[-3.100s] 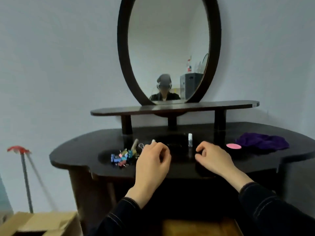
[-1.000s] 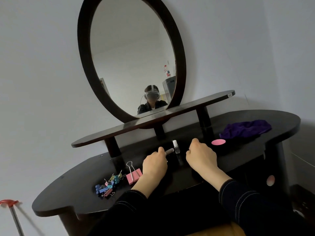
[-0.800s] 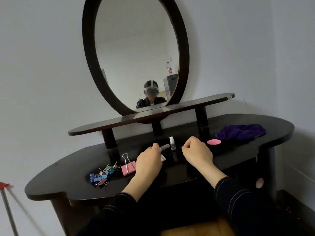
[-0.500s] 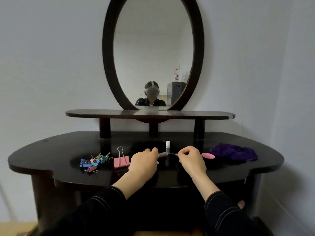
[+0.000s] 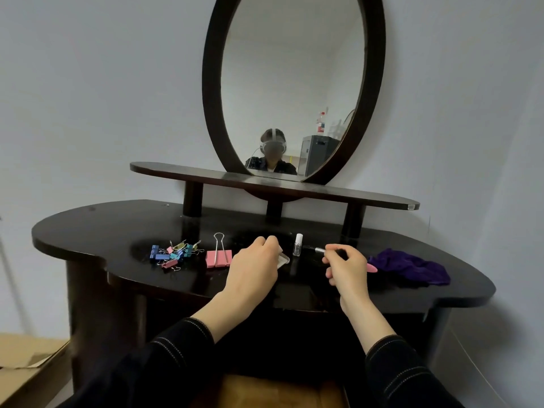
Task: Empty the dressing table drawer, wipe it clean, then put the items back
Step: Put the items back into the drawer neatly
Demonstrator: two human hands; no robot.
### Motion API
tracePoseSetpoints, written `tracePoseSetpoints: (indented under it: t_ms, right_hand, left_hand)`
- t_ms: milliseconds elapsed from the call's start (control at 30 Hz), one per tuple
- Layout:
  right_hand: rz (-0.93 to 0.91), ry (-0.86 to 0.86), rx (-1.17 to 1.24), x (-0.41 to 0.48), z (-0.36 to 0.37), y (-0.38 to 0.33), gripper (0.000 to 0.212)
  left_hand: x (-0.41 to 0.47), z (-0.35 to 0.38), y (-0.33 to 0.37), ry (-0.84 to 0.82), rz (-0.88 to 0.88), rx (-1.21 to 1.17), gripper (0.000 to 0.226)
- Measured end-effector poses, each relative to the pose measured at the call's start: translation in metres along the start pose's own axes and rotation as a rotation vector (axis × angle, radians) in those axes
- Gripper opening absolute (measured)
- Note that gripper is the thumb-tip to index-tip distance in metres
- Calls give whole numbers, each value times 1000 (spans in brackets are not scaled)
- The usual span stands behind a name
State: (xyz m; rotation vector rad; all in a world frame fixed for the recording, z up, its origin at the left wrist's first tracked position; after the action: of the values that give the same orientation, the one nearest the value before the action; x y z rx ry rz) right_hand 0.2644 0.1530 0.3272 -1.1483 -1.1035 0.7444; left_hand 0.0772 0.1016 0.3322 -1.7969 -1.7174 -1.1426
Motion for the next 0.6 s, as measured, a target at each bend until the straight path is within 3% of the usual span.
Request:
tracePoseSetpoints:
  t_ms: [67, 167, 233, 333, 467, 600]
  right_hand:
    - [-7, -16, 71, -10, -6, -5, 15]
    - [-67, -12, 157, -35, -21, -15, 11]
    - [-198, 71, 167, -57, -41, -24, 10]
    - [-457, 123, 161, -97, -66, -40, 23]
    - [-513, -185, -34, -135, -67, -20, 16]
    - [-268, -522, -310, -152, -47, 52, 15]
  left_hand:
    - [-2, -11, 0, 21, -38, -159, 6]
    - [-9, -40, 6, 49, -244, -570, 14]
    - [-20, -57, 12, -40, -365, -846, 18]
    - [-55, -73, 20, -211, -369, -1076, 18]
    - [-111, -63, 18, -396, -481, -1089, 20]
    - [-164, -20, 1, -559, -713, -1119, 28]
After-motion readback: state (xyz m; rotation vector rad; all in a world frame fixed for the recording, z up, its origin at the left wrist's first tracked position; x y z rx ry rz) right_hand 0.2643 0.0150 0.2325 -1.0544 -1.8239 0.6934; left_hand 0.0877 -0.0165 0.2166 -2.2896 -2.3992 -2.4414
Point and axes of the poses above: each hand's wrist, its own x-axis towards the middle knuckle, its own z-axis out of the palm, y = z × x, the point moved 3 cm from there along x, towards the middle knuckle, and after that the axes turned 8 degrees about y, right-handed, at the moved point
